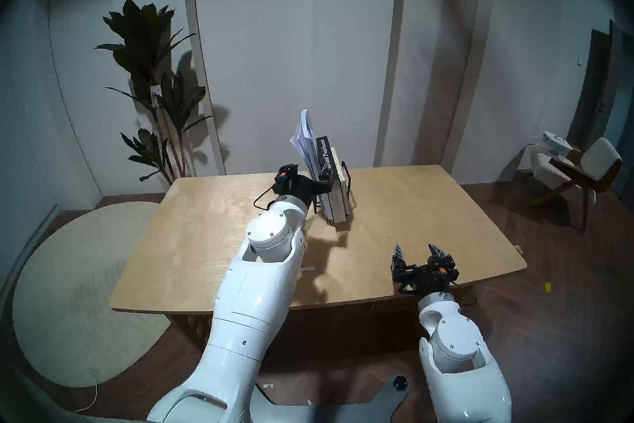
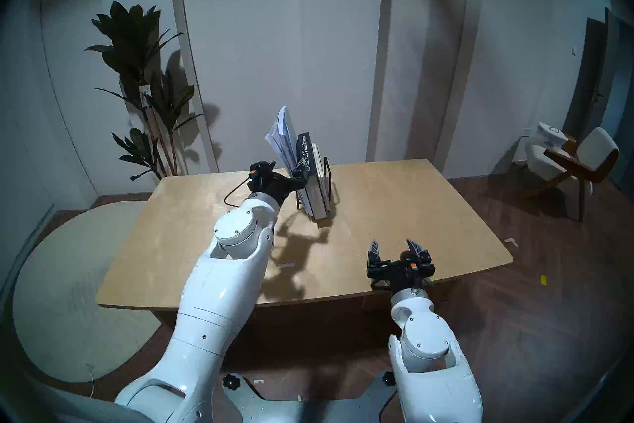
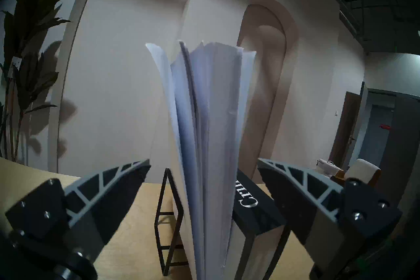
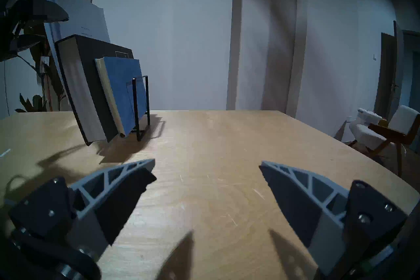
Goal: Stack the books into one stack
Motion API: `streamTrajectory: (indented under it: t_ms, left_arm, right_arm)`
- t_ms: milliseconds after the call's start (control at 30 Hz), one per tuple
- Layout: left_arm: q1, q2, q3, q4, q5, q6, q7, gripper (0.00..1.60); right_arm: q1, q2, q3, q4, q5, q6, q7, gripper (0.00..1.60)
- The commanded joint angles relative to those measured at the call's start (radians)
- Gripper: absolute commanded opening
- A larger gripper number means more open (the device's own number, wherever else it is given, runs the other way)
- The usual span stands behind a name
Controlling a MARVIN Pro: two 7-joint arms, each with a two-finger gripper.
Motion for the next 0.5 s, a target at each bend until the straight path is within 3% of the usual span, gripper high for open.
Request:
streamTrajectory:
  t_ms: [0, 467]
  left_arm:
    - [-0.055, -0.018, 0.005, 0.004, 0.039, -0.040, 0.042, 1.60]
    - [-0.069, -0.020, 0.023, 0.029, 0.074, -0.059, 0.084, 1.60]
  right_arm:
    - [0.004, 0.001, 0.000, -0.025, -0.002, -0.013, -0.002, 1.60]
    - [0.003, 0.004, -0.002, -0.025, 0.000, -0.013, -0.005, 1.60]
